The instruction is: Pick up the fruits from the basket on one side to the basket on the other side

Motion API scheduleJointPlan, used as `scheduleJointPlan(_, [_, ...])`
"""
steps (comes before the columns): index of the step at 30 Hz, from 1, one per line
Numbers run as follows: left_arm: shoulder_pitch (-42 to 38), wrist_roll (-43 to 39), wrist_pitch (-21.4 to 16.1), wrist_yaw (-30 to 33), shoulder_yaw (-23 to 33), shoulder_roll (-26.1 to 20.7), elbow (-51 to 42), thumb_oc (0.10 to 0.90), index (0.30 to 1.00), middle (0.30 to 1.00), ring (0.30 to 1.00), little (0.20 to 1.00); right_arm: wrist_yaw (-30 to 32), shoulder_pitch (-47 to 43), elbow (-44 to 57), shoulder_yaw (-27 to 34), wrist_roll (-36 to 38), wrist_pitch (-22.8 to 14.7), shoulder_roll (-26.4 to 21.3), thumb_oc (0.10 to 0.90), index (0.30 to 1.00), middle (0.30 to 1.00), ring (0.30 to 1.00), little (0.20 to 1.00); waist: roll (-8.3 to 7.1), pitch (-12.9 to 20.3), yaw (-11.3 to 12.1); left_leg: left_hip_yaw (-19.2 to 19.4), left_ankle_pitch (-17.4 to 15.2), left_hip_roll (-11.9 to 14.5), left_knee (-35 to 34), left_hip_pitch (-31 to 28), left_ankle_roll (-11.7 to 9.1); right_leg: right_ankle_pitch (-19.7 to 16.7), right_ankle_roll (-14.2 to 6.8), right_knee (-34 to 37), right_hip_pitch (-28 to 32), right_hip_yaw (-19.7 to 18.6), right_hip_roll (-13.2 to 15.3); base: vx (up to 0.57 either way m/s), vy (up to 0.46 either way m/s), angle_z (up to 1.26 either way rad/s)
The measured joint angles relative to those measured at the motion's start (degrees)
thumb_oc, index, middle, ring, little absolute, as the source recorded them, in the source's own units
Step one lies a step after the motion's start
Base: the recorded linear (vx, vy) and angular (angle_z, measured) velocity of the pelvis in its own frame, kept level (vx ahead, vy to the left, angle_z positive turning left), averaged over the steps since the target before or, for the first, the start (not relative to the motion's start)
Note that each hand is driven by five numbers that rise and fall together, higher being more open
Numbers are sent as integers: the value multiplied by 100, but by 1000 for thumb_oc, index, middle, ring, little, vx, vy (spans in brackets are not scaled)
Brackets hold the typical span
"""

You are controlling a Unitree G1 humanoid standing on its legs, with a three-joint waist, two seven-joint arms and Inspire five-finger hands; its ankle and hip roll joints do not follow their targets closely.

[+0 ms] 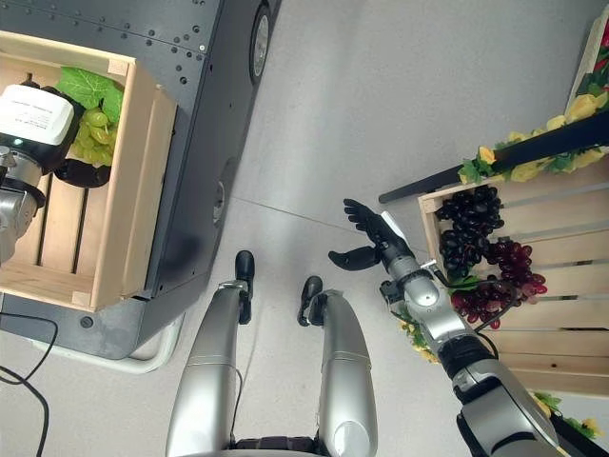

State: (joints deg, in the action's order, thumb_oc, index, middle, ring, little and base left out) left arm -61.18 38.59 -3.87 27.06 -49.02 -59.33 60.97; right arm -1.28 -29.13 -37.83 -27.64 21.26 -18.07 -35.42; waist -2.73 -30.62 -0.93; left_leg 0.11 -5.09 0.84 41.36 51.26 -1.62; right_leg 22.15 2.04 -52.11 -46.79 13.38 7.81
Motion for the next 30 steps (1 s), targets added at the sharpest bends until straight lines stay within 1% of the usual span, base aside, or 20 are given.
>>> scheduleJointPlan(3, [-6,-7,171,-15,-8,3,73,400,300,300,300,300,0,-5,-1,0,3,-117,0,800,900,900,900,900,-1,0,-33,0,0,-1,-7,52,0,-1,-2,0,-39,2,0,0,0,0])
scheduleJointPlan(5, [-7,-28,184,-22,-7,4,90,400,300,300,300,300,1,-19,-2,-1,7,-129,0,800,900,900,900,900,-4,1,-31,0,3,-3,2,77,3,-3,-3,0,-68,2,2,0,0,0])
scheduleJointPlan(9, [-6,-136,193,-42,-9,4,94,400,300,300,300,300,0,-99,0,-12,22,-133,0,800,900,900,900,900,-4,1,-26,0,4,-4,4,74,4,-3,-2,-2,-67,2,3,0,0,0])
scheduleJointPlan(12, [3,-296,202,21,-9,30,128,400,300,300,300,300,0,-113,8,-13,188,-163,0,800,900,900,900,900,-8,2,-26,0,10,-7,8,74,13,-4,-2,-6,-66,2,7,0,0,0])
scheduleJointPlan(19, [57,-355,165,333,32,31,200,400,300,300,300,300,1,-82,57,-15,186,-171,1,800,900,900,900,900,-14,3,-20,0,21,-12,3,61,26,-17,-6,-18,-48,1,14,0,0,0])
scheduleJointPlan(21, [112,-581,78,509,106,32,201,400,300,300,300,300,2,-69,111,-15,186,-171,1,800,900,900,900,900,-17,3,-23,-1,23,-11,1,52,28,-19,-6,-25,-38,2,13,-6,-17,0])
scheduleJointPlan(23, [234,-1063,-91,702,501,76,195,400,300,300,300,300,2,-32,183,-15,186,-177,6,800,900,900,900,900,-30,3,-22,-2,28,-12,-4,12,30,-23,-6,-24,-2,2,13,-10,-35,0])
scheduleJointPlan(24, [257,-1196,-120,749,566,80,195,400,300,300,300,300,2,-23,197,-15,185,-178,6,800,900,900,900,900,-34,3,-24,-2,28,-12,-4,1,30,-23,-6,-23,8,3,14,-5,-32,0])
scheduleJointPlan(25, [309,-1495,-230,818,775,91,202,400,300,300,300,300,2,2,219,-14,184,-182,16,800,900,900,900,900,-49,3,-29,-3,29,-13,-3,-33,30,-23,-6,-25,39,3,11,-52,-41,0])
scheduleJointPlan(26, [321,-1595,-271,833,873,114,207,400,300,300,300,300,3,11,222,-14,184,-183,22,800,900,900,900,900,-56,5,-27,1,41,-11,-12,-38,34,-26,-6,-32,41,4,12,-49,-39,3])
scheduleJointPlan(28, [403,-2262,-455,910,1466,265,189,400,300,300,300,300,11,20,228,-11,182,-209,60,800,900,900,900,900,-78,6,-29,4,65,-10,-19,-56,36,-33,0,-39,58,9,17,-28,-47,3])
scheduleJointPlan(30, [542,-2865,-581,898,1868,335,101,400,300,300,300,300,15,36,229,-9,179,-223,137,800,900,900,900,900,-111,5,-38,1,70,-4,-23,-87,27,-39,8,-41,91,13,15,-2,-42,-1])
